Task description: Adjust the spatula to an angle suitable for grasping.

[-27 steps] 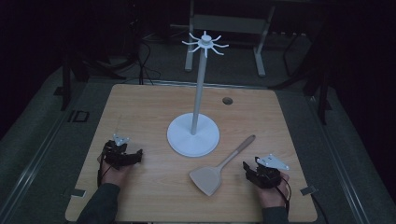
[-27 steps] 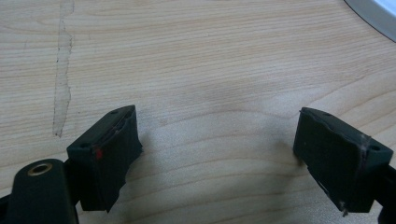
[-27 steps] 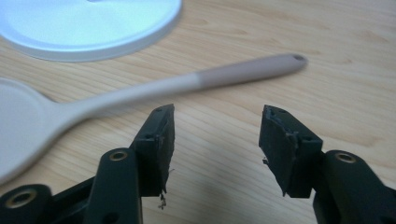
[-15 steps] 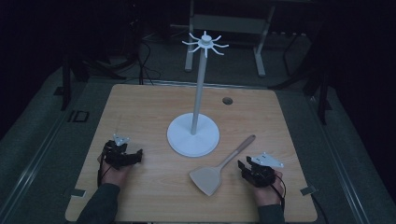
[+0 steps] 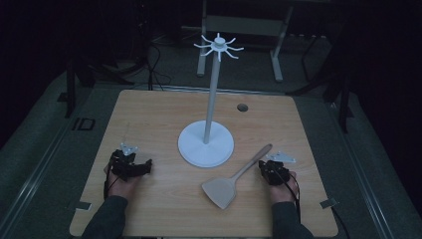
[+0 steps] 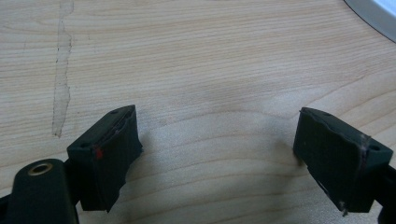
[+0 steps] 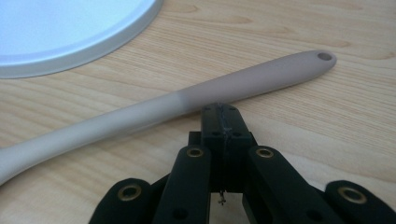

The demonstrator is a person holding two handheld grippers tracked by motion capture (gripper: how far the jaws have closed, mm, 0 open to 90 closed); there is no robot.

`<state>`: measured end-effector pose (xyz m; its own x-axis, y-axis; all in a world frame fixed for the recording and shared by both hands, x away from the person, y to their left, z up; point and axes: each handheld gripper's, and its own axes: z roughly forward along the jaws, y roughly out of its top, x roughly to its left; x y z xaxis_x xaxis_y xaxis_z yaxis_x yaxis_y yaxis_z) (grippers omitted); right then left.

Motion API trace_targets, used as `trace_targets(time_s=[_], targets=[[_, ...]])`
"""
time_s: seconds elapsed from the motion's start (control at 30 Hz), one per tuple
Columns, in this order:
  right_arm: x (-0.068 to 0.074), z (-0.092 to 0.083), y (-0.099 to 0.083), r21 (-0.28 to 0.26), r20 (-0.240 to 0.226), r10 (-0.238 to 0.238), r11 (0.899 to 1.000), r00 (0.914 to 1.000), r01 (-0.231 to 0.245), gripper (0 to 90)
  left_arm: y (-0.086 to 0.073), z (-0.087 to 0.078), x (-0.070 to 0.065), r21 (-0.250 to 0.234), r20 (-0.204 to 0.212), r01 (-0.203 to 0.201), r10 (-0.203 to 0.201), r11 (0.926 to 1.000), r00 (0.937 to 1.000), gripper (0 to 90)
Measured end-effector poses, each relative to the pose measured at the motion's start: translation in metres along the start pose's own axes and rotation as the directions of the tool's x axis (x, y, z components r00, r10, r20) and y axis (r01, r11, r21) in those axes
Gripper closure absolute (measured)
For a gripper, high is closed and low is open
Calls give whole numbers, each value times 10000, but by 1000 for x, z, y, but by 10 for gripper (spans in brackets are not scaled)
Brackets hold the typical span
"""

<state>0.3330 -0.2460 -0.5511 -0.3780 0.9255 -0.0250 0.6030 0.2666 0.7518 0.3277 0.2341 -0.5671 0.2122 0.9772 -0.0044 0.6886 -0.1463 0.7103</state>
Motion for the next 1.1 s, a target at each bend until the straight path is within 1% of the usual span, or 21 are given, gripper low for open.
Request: trace_targets(time_s=[0.1, 0.2, 0.27, 0.33, 0.4, 0.5, 0.77, 0.87, 1.03, 1.1], targets=[[-1, 6, 3, 152, 114, -101, 9998, 9999, 99, 900, 0, 0, 0, 5, 3, -3, 3, 10000, 10000, 146], [-4, 13, 6, 334, 212, 4, 9994, 9998, -11, 900, 0, 0, 0, -2, 5, -6, 6, 10000, 10000, 146], [-4, 16, 7, 317, 212, 111, 9994, 9997, -117, 900, 0, 0, 0, -5, 3, -3, 3, 10000, 10000, 146], [-3, 17, 9, 338, 230, 85, 9994, 9997, -93, 900, 0, 0, 0, -3, 3, -1, 1, 10000, 10000, 146], [-2, 20, 11, 335, 194, 2, 9994, 9998, -8, 900, 0, 0, 0, -4, 5, -6, 6, 10000, 10000, 146], [-1, 25, 16, 344, 138, 39, 9994, 9999, -44, 900, 0, 0, 0, -26, 5, 18, -18, 10000, 10000, 146], [5, 38, 28, 392, -88, -195, 9990, 9998, 198, 900, 0, 0, 0, -22, 7, 13, -13, 10000, 10000, 146], [6, 41, 31, 429, -134, -294, 9986, 9995, 300, 900, 0, 0, 0, -17, 7, 11, -11, 10000, 10000, 146], [10, 45, 36, 495, -202, -286, 9983, 9994, 295, 900, 0, 0, 0, -24, 8, 16, -16, 10000, 10000, 146], [12, 43, 37, 473, -298, -275, 9985, 9992, 288, 900, 0, 0, 0, -25, 6, 17, -17, 10000, 10000, 146]])
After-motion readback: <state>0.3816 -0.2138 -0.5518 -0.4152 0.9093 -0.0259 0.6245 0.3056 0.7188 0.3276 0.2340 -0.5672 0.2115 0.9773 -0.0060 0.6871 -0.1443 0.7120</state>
